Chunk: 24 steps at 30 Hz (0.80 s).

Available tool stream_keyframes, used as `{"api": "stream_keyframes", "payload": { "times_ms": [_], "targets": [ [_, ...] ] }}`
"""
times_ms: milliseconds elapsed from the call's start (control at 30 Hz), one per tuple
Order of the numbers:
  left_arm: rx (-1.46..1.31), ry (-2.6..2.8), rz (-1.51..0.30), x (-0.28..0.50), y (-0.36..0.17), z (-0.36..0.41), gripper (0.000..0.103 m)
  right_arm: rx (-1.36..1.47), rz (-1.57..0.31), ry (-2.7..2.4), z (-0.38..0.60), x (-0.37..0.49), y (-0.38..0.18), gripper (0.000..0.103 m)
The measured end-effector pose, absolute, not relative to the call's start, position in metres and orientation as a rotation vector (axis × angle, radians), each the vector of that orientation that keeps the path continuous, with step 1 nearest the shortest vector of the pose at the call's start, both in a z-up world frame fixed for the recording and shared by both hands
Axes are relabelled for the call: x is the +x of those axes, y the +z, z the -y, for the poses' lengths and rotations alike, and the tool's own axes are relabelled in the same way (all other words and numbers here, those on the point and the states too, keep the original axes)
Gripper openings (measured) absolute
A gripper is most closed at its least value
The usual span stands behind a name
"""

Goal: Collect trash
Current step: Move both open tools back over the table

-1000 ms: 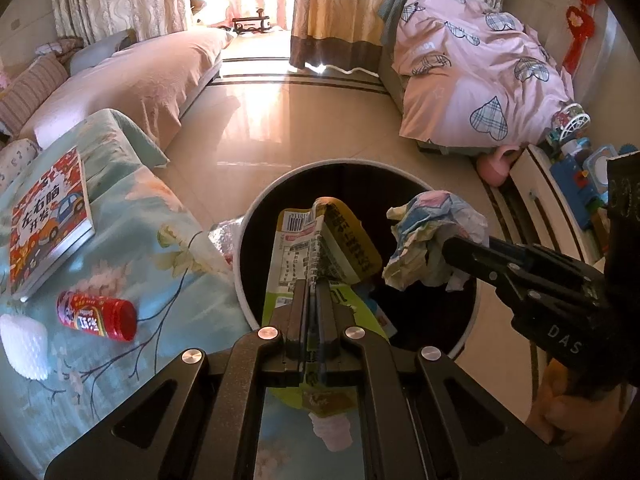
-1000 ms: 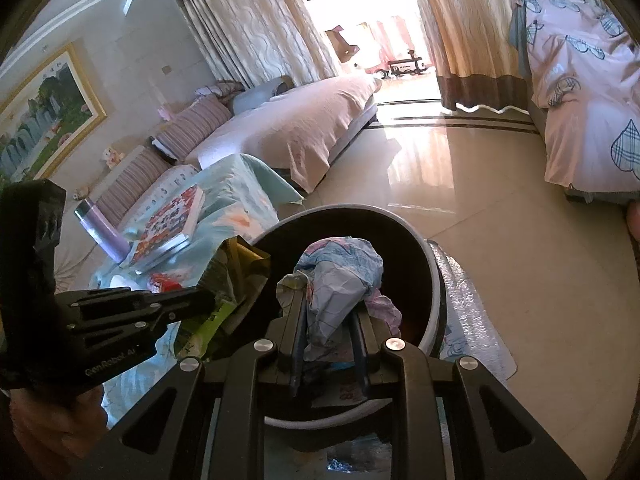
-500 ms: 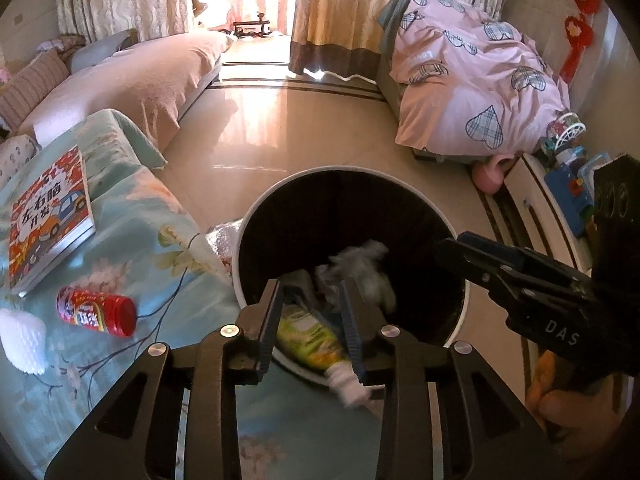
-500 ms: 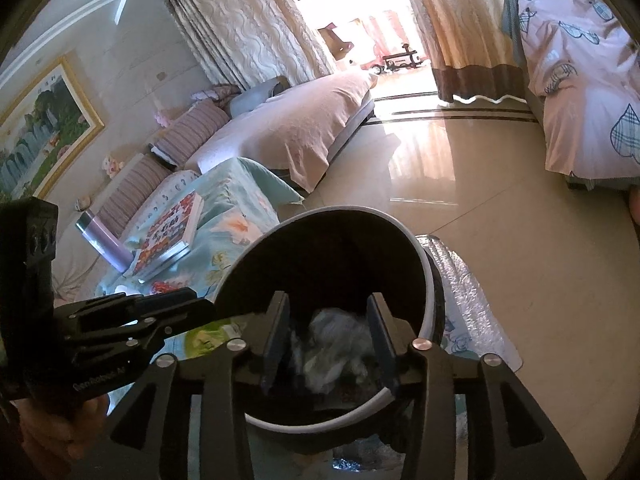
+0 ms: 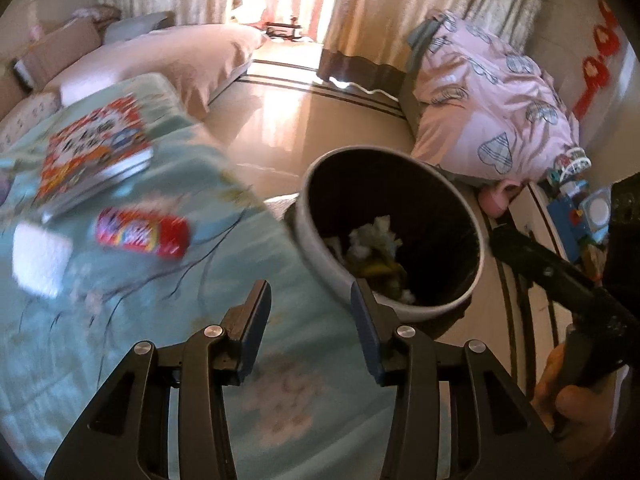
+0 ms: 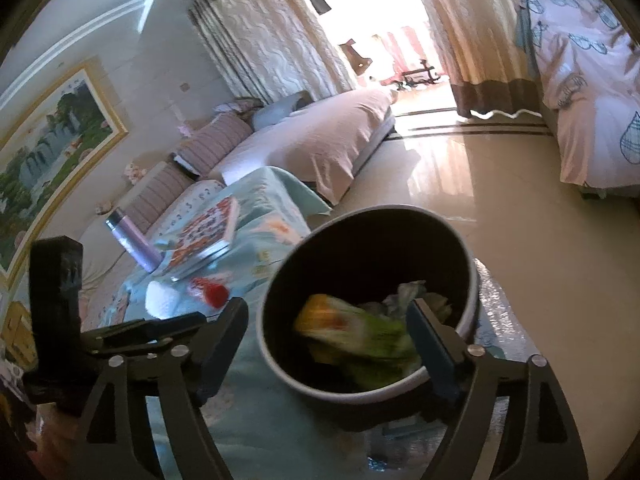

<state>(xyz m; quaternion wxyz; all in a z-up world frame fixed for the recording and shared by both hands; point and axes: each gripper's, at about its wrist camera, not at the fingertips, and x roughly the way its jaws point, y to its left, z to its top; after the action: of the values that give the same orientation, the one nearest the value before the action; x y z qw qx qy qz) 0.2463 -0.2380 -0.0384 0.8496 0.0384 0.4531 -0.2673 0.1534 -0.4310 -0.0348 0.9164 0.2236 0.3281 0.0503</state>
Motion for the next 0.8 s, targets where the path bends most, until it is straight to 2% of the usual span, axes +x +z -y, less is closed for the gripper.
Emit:
{"api": "stream_keyframes", "payload": {
  "times_ms": [467, 800],
  "targets": [
    [-0.046, -0.395, -0.974, 0.226, -0.057, 0.126, 0.047, 0.385, -0.667, 0.269, 0.353, 0.152, -0.035, 0.09],
    [-0.092, -0.305, -0.965, 0.217, -0.066, 0.073, 0.057, 0.223, -0.696, 0.346, 0.289, 0.157, -0.044, 0.097]
  ]
}}
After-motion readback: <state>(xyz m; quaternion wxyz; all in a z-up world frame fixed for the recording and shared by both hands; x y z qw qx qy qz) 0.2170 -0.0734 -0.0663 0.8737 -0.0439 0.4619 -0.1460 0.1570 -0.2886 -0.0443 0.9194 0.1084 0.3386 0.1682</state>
